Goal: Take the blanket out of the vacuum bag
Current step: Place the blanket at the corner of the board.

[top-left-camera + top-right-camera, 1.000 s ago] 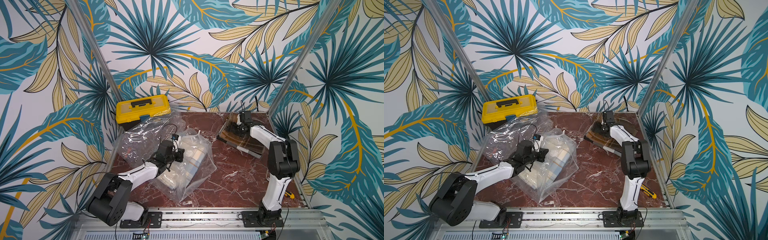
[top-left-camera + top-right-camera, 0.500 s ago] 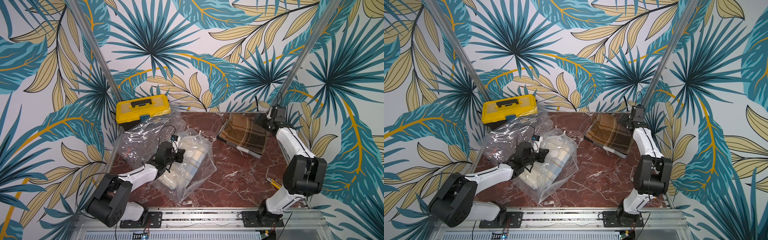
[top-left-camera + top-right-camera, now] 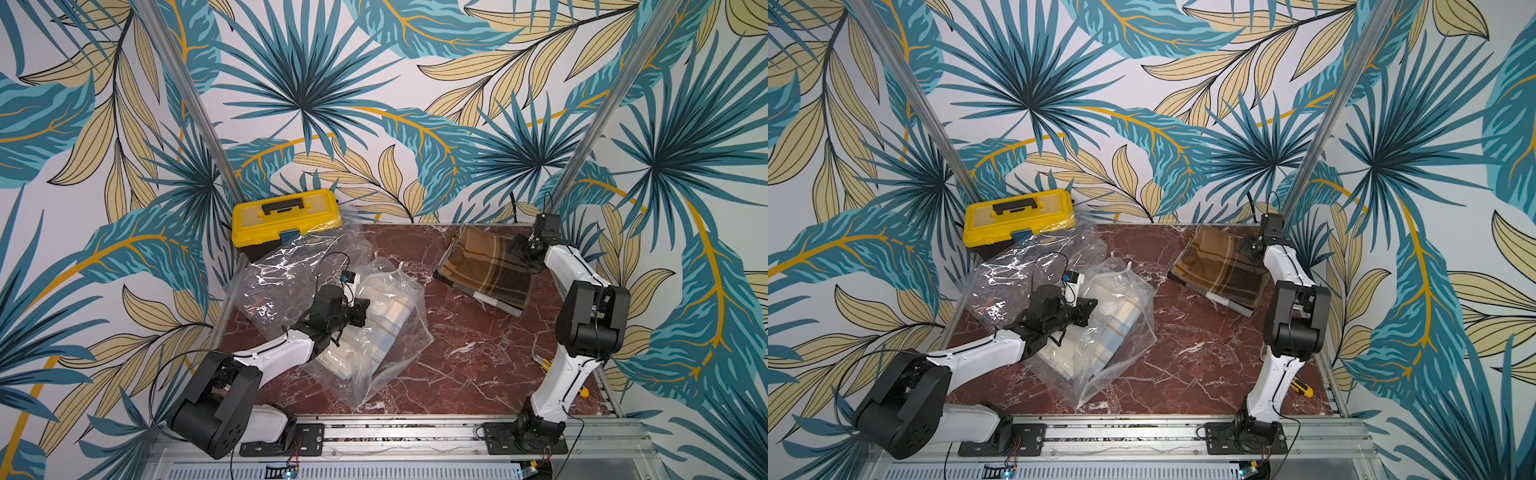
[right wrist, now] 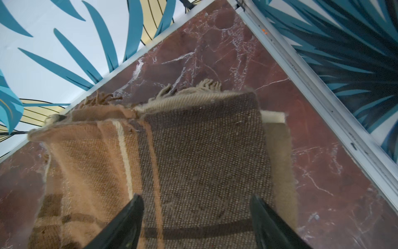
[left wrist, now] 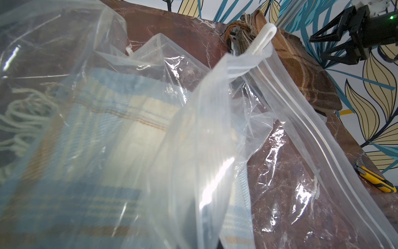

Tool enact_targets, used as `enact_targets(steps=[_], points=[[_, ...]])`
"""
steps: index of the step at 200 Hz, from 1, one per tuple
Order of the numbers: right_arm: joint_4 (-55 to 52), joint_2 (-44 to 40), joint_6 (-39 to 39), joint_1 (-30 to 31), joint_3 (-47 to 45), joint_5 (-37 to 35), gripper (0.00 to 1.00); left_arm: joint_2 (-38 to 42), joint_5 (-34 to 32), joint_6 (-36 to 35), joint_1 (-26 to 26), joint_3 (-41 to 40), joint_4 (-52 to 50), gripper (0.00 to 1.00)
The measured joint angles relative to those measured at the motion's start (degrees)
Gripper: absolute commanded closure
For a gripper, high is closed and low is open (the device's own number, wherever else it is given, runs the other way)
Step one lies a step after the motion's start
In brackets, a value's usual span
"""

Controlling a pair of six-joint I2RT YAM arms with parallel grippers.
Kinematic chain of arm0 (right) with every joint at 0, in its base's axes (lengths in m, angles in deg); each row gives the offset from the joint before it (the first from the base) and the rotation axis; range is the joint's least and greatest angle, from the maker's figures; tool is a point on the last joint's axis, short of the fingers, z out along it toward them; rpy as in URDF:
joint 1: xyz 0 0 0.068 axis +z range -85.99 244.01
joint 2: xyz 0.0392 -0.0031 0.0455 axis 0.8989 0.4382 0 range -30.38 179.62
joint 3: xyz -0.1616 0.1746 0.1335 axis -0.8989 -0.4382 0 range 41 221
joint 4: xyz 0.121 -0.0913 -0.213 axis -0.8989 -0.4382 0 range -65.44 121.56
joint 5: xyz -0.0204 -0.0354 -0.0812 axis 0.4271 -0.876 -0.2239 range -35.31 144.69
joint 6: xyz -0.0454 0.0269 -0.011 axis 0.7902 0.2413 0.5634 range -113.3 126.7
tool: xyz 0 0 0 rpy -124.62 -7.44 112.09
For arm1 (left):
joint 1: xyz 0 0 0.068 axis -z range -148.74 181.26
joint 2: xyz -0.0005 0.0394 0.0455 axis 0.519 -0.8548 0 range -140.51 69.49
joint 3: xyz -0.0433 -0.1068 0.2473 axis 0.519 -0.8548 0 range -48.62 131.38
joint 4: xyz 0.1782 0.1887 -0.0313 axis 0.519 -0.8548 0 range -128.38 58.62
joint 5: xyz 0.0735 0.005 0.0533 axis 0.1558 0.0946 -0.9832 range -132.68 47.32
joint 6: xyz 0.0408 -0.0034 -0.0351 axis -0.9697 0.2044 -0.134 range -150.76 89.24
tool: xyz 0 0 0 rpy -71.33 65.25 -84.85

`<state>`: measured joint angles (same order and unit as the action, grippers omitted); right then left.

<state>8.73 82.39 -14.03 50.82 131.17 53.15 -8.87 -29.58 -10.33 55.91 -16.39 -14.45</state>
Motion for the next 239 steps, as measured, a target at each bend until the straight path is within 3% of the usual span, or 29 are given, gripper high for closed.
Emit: enact_targets(steps=[54, 156, 168, 184, 217, 239], points=[[-1.1, 0.0, 0.0, -3.1, -0.5, 0.3, 0.21, -2.5, 0.1, 0.6, 0.3, 0.6, 0.1, 1.00], [-9.2, 4.5, -0.8, -3.2, 5.1, 4.3, 0.23, -3.4, -0.2, 0.8, 1.6, 0.8, 0.1, 1.00], [-9.4, 4.7, -0.9, -3.2, 5.4, 4.9, 0.28, -3.4, -0.2, 0.8, 1.6, 0.8, 0.1, 1.00], [-9.7, 4.7, -1.0, -3.2, 5.3, 5.7, 0.44, -3.4, -0.2, 0.8, 1.6, 0.8, 0.1, 1.00], [-9.9, 4.7, -1.2, -3.2, 5.3, 7.0, 0.57, -3.4, -0.2, 0.8, 1.7, 0.8, 0.1, 1.00], [-10.3, 4.7, -1.4, -3.2, 5.3, 7.1, 0.82, -3.4, -0.2, 0.8, 1.8, 0.8, 0.1, 1.00]])
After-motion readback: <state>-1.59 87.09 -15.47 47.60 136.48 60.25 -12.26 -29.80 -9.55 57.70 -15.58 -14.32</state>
